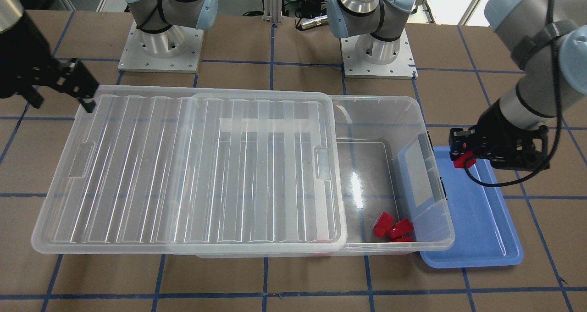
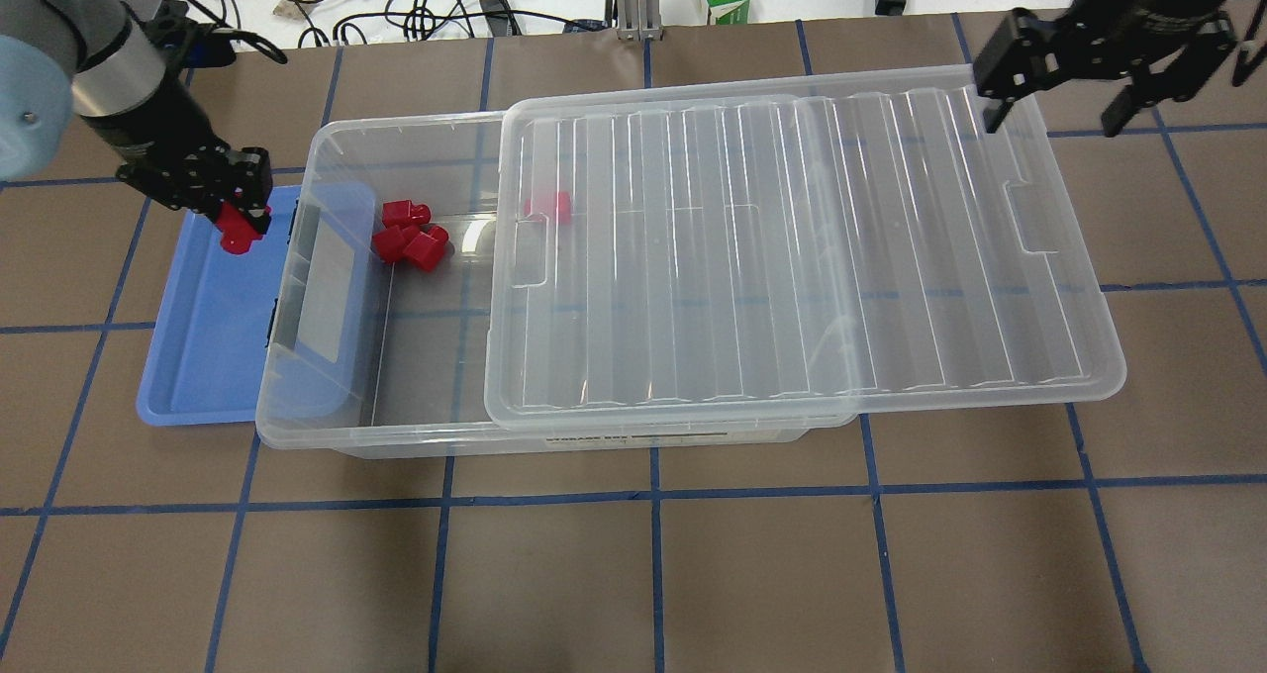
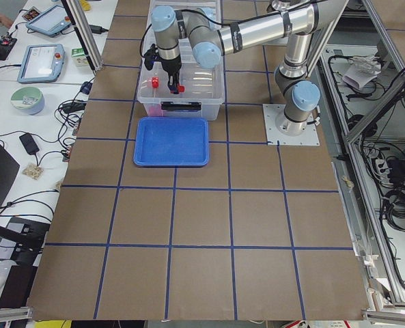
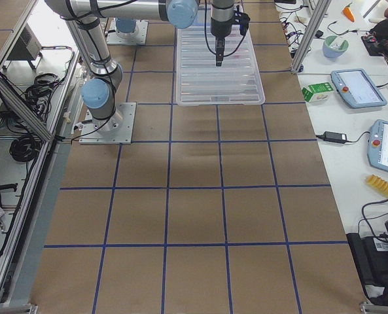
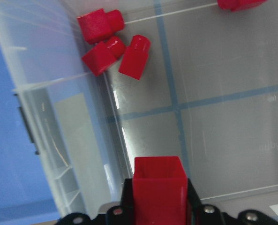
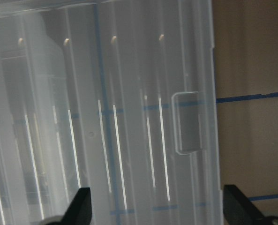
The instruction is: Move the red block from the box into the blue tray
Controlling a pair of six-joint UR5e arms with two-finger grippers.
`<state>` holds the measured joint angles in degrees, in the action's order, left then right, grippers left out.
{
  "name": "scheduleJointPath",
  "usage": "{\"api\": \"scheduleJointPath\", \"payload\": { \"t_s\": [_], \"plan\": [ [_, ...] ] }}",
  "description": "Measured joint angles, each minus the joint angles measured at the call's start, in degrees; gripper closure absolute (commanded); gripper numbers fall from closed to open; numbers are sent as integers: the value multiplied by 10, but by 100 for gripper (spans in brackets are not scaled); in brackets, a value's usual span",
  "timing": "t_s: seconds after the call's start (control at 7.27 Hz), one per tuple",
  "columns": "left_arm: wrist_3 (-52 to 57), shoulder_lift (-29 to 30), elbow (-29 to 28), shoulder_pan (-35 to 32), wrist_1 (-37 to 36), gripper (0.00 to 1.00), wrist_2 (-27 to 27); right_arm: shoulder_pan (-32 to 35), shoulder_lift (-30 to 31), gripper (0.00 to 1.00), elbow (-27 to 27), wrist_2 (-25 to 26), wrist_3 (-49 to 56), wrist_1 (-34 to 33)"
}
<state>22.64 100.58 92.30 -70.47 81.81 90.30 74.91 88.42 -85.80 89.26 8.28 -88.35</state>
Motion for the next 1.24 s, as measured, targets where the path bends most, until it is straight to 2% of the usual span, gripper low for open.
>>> {"api": "scheduleJointPath", "payload": {
  "t_s": [0.14, 0.41, 0.69, 0.83, 0.96, 1.1, 1.24],
  "plan": [
    [50, 17, 14, 36, -31, 100, -2, -61, -10, 0, -2, 0, 69, 6],
    [114, 59, 76, 76, -160, 100, -3, -130, -41, 0, -24, -3, 192, -22],
    [136, 93, 125, 85, -255, 100, -7, -142, -58, 0, -102, 3, 213, -114],
    [136, 103, 133, 86, -269, 94, -10, -142, -66, 0, -138, 4, 208, -155],
    [134, 109, 138, 86, -275, 42, -10, -141, -70, 0, -157, 5, 195, -173],
    [128, 115, 141, 88, -278, 11, -9, -139, -71, 0, -164, 5, 185, -178],
    [108, 120, 141, 91, -282, 0, -8, -131, -70, 0, -167, 5, 170, -180]
  ]
}}
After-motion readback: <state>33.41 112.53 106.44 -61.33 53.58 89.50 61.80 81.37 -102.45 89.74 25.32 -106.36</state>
